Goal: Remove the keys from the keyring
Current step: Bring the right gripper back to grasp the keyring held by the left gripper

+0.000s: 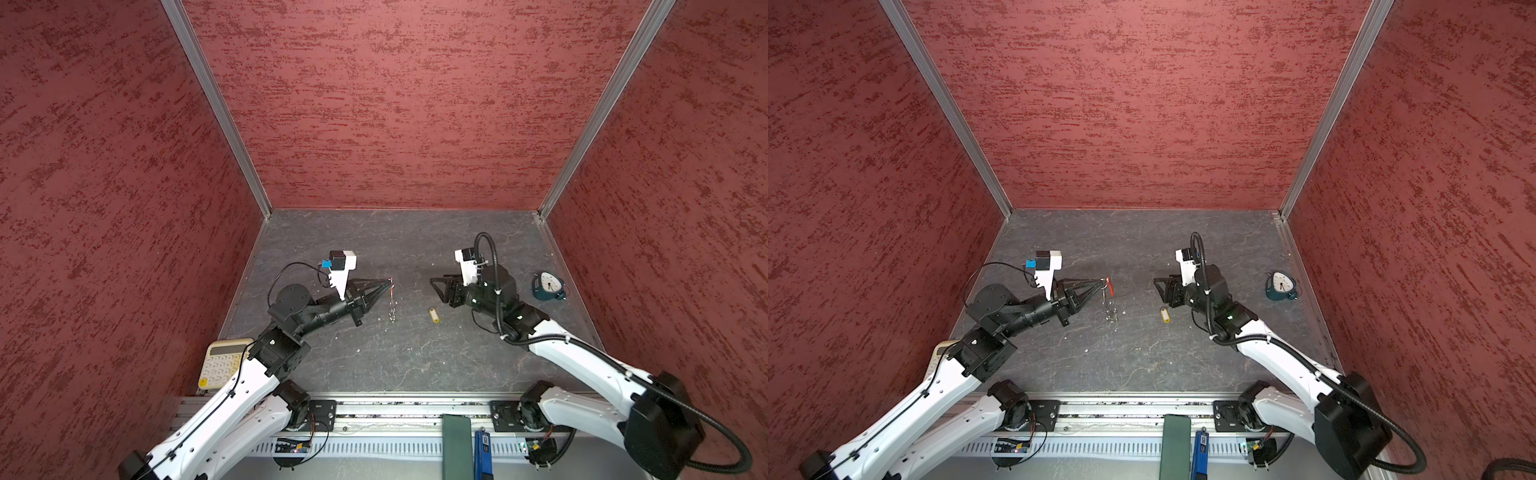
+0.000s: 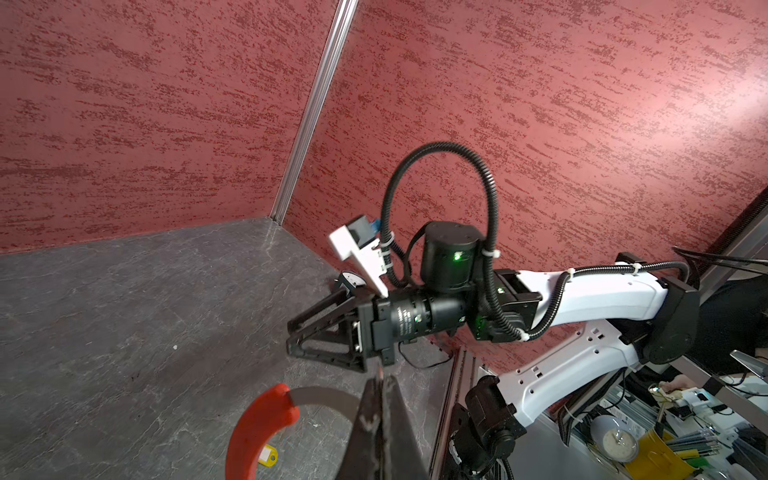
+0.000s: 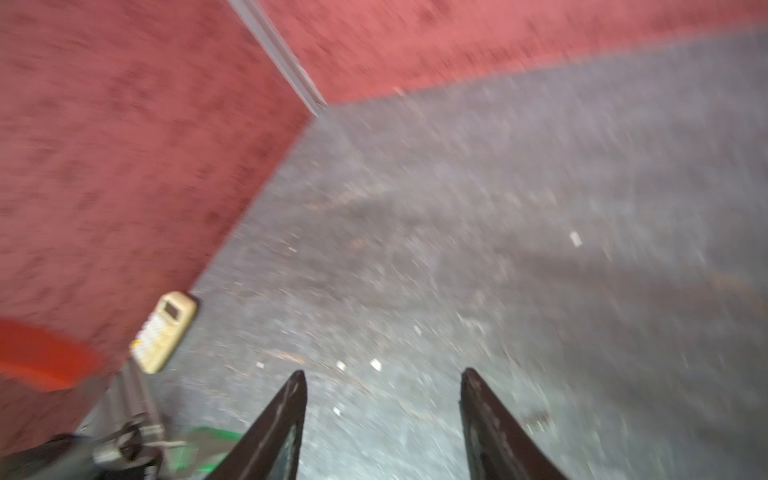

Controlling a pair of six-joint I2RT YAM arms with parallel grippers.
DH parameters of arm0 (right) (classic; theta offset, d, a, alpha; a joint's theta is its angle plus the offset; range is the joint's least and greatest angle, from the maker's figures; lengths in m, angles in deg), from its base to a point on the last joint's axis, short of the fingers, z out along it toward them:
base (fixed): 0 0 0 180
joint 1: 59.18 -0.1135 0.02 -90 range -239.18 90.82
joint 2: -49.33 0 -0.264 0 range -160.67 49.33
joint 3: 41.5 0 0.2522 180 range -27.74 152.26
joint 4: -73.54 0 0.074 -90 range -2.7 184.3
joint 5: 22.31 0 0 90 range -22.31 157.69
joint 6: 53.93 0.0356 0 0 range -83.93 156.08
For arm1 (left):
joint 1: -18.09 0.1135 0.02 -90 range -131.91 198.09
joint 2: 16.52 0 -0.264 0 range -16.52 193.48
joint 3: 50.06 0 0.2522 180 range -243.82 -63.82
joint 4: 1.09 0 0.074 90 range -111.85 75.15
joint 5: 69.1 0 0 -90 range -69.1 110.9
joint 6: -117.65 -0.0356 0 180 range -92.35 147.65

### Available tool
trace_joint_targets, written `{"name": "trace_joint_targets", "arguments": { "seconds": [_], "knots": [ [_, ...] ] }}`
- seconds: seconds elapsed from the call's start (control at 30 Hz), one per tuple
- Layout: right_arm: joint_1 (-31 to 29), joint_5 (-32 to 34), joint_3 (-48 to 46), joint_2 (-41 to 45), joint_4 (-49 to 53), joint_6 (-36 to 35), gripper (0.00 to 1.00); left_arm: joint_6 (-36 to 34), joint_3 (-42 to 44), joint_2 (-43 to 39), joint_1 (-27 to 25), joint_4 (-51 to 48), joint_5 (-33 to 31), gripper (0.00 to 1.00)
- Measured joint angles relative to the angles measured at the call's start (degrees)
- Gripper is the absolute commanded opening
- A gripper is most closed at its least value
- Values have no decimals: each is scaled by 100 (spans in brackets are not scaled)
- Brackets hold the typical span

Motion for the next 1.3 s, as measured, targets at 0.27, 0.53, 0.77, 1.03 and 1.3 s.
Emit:
{"name": "trace_joint_targets", "arguments": {
  "seconds": [0.27, 0.53, 0.77, 1.03, 1.3],
  "knots": [
    [-1209, -459, 702, 542, -203, -553, 62, 4, 0, 153, -2, 50, -444, 0],
    [-2446, 192, 789, 319, -227, -1283, 63, 92, -9, 323, -7, 227, -938, 0],
    [-2743, 1346, 1147, -431, -212, -1720, 62, 201, -46, 442, -17, 330, -1019, 0],
    [-2614, 1886, 1172, -640, -210, -1860, 42, 243, -63, 422, -44, 337, -994, 0],
    [-2387, 1628, 1172, -715, -216, -1845, 9, 251, -68, 422, -48, 334, -968, 0]
  ]
}}
